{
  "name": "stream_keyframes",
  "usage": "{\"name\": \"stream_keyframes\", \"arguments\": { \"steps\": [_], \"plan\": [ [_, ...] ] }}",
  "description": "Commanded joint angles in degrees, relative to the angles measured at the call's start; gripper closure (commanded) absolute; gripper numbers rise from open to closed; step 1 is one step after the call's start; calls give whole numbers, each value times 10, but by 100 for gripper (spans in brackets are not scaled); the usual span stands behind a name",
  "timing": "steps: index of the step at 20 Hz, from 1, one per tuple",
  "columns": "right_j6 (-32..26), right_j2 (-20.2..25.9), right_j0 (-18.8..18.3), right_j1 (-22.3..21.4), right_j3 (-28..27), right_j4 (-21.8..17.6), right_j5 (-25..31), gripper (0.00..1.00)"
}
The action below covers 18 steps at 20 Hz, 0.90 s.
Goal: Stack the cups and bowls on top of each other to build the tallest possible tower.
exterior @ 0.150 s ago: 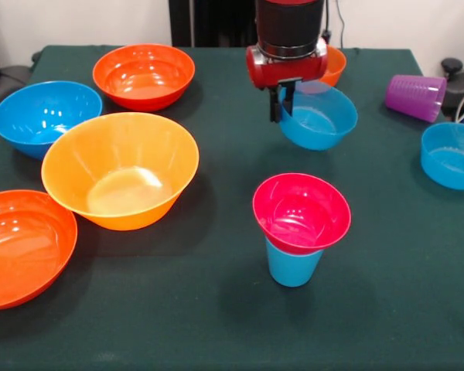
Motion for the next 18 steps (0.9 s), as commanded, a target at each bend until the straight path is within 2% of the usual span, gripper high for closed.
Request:
{"name": "stream_keyframes", "arguments": {
  "steps": [1, 11, 14, 18],
  "plan": [
    [19, 75, -11, -5, -63, 29, 90, 100],
    [-27, 125, -51, -49, -15, 42, 179, 100],
    [-32, 134, -63, -43, -46, 41, 218, 100],
    [-20, 137, -64, -18, -129, 42, 270, 100]
  ]
}}
